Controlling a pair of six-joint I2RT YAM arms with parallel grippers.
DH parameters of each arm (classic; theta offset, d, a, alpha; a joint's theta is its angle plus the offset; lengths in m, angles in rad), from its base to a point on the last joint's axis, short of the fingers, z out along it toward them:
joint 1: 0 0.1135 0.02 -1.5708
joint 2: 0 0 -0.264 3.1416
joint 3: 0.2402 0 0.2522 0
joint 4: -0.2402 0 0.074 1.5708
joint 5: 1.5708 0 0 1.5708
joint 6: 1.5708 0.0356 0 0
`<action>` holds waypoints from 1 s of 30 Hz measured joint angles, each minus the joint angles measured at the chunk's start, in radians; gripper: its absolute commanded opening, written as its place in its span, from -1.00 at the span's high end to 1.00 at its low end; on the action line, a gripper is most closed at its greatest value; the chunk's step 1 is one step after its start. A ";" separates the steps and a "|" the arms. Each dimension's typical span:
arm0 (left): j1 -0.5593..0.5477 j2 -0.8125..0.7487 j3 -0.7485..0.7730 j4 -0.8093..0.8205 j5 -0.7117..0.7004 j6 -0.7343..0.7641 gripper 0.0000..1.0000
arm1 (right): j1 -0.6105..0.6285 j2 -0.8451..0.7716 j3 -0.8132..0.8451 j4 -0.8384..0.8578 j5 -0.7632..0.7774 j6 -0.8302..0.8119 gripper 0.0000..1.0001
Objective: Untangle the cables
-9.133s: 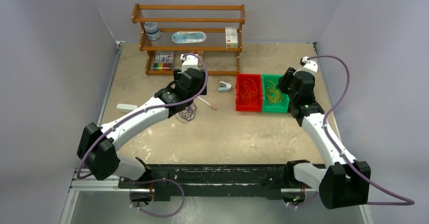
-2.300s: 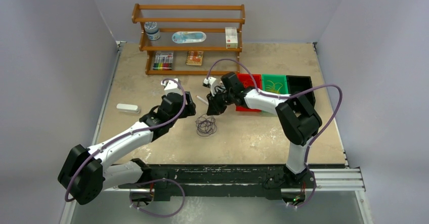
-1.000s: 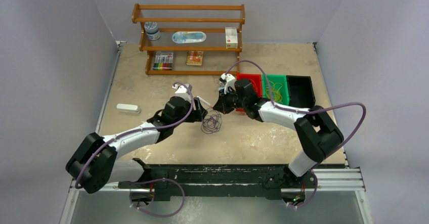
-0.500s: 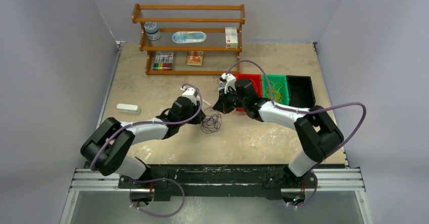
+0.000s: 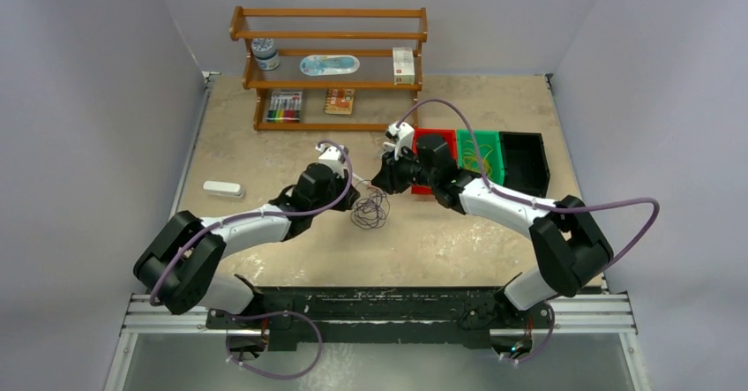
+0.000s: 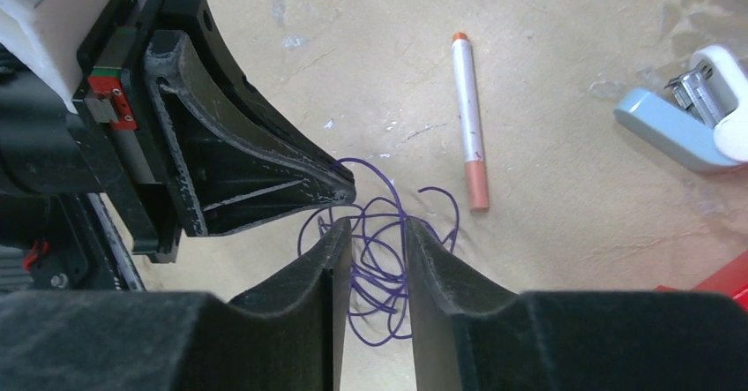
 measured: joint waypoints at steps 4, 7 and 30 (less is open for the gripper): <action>-0.016 -0.026 0.000 -0.016 -0.002 0.016 1.00 | -0.001 -0.027 0.000 -0.021 0.004 -0.052 -0.01; -0.028 -0.028 0.000 -0.032 -0.003 0.024 1.00 | -0.001 -0.037 0.000 -0.032 0.006 -0.086 -0.11; -0.041 -0.040 0.000 -0.055 -0.013 0.041 0.69 | -0.002 0.159 0.080 -0.087 -0.042 -0.210 0.91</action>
